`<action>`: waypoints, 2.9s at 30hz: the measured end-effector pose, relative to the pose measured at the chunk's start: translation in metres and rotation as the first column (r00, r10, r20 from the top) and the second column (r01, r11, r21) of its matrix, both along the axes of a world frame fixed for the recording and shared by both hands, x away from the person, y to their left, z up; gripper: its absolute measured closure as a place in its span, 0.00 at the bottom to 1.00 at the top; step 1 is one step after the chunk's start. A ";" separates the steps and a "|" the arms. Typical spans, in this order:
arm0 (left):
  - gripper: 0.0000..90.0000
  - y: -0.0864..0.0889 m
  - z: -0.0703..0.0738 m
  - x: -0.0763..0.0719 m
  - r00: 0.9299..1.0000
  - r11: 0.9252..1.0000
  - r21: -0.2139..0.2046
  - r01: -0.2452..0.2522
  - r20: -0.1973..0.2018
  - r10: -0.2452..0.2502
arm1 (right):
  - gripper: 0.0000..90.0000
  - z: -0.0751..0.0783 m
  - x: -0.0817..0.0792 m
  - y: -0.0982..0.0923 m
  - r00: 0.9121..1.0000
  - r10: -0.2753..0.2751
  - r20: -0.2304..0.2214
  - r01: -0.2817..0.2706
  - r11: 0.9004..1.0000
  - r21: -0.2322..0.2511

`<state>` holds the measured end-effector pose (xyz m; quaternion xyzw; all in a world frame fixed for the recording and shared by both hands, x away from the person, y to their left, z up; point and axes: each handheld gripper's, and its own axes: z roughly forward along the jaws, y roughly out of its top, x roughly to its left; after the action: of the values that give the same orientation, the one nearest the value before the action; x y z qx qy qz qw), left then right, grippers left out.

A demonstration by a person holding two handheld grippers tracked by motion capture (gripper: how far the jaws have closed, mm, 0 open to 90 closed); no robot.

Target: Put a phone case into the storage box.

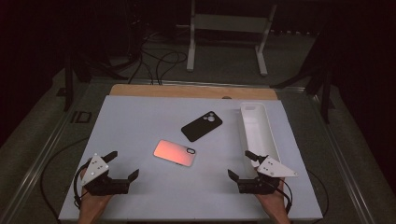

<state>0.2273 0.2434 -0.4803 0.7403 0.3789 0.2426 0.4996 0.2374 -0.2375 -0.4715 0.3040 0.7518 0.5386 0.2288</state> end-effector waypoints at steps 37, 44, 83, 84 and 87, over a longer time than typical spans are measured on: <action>0.02 -0.029 0.022 0.026 1.000 1.000 0.029 -0.010 -0.009 0.011 | 0.10 0.000 0.004 0.000 1.000 -0.017 -0.022 0.018 0.999 0.040; 0.27 -0.039 0.026 0.046 0.999 0.998 0.041 -0.052 0.008 0.052 | 0.10 -0.001 0.005 -0.001 0.999 -0.026 -0.033 0.027 0.999 0.038; 1.00 -0.077 -0.026 0.151 0.979 0.992 0.122 -0.032 -0.196 0.056 | 0.10 -0.006 0.005 0.005 0.999 -0.018 -0.039 0.018 1.000 0.007; 1.00 -0.077 -0.026 0.151 0.979 0.992 0.122 -0.032 -0.196 0.056 | 0.10 -0.006 0.005 0.005 0.999 -0.018 -0.039 0.018 1.000 0.007; 1.00 -0.080 -0.029 0.154 0.977 0.990 0.137 -0.031 -0.206 0.059 | 0.10 -0.006 0.004 0.004 0.999 -0.019 -0.039 0.019 1.000 0.009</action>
<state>0.3818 0.1638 -0.5094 0.7846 0.4291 0.1992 0.4007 0.2419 -0.2332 -0.4777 0.3225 0.7505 0.5340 0.2180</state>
